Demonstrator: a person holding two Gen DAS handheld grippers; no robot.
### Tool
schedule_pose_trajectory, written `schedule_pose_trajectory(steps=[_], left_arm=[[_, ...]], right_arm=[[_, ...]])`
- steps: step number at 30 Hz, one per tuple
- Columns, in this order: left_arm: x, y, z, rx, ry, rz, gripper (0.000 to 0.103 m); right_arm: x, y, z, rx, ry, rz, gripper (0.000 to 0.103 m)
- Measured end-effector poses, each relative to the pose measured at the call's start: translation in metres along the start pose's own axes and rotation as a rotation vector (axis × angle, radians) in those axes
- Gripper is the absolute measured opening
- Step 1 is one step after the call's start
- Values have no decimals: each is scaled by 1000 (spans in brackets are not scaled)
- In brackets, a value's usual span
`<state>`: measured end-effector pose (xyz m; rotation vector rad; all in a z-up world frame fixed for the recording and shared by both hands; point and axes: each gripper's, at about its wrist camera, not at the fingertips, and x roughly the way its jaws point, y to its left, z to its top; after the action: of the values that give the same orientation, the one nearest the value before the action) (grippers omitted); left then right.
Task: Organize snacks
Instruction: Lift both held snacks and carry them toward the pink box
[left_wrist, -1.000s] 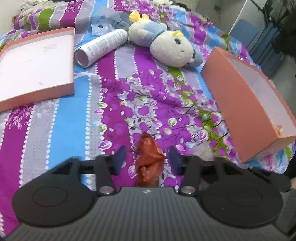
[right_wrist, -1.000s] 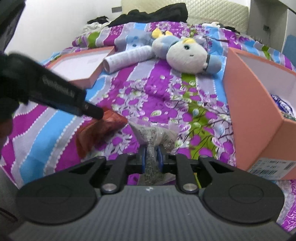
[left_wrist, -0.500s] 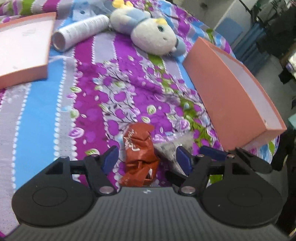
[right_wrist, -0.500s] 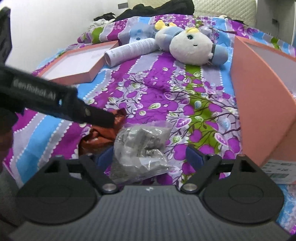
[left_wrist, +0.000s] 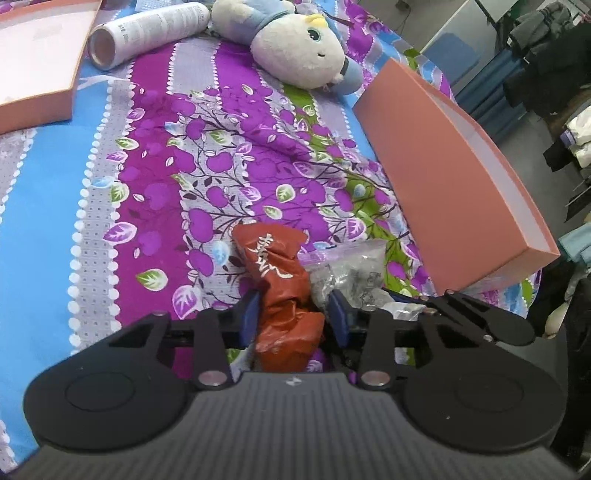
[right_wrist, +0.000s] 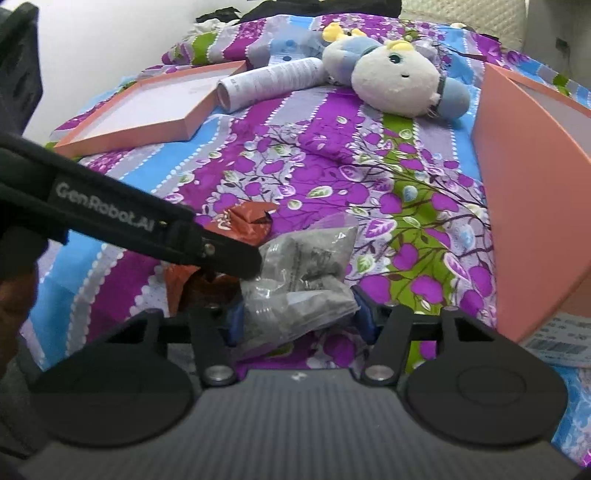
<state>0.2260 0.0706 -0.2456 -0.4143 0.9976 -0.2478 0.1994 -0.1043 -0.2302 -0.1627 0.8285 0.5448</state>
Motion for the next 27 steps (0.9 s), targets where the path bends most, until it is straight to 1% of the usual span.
schedule_pose_trajectory(steps=[2,3,8,12,14,16,18,22,27], left_arm=[[0,2,0,-14,13,28,46],[-2,4,-1,-18,9,30,47],[-6,4,-8,6,10,44,48],[2,-6,-10,63,19,67,47],[7,-13,-10,94,20,83,41],[8,-21,-9,123,15,111,40],[7,-24,-9,131,13,124,39],[-8,-34,-7,121,-12,117,35],[-41,-52,-6,132,-64,111,32]], right_arm=[[-2,-4,-1,1,-8,-64,57],[-3,-7,-1,4,-9,-83,57],[-10,-27,-5,68,-12,-103,57],[-15,-34,-11,96,-18,-110,57],[-18,-34,-12,98,-19,-110,57],[-19,-33,-10,102,-19,-113,57],[-23,-33,-9,113,-22,-109,57],[-38,-30,-5,115,-43,-113,56],[-69,-28,-1,143,-84,-133,56]])
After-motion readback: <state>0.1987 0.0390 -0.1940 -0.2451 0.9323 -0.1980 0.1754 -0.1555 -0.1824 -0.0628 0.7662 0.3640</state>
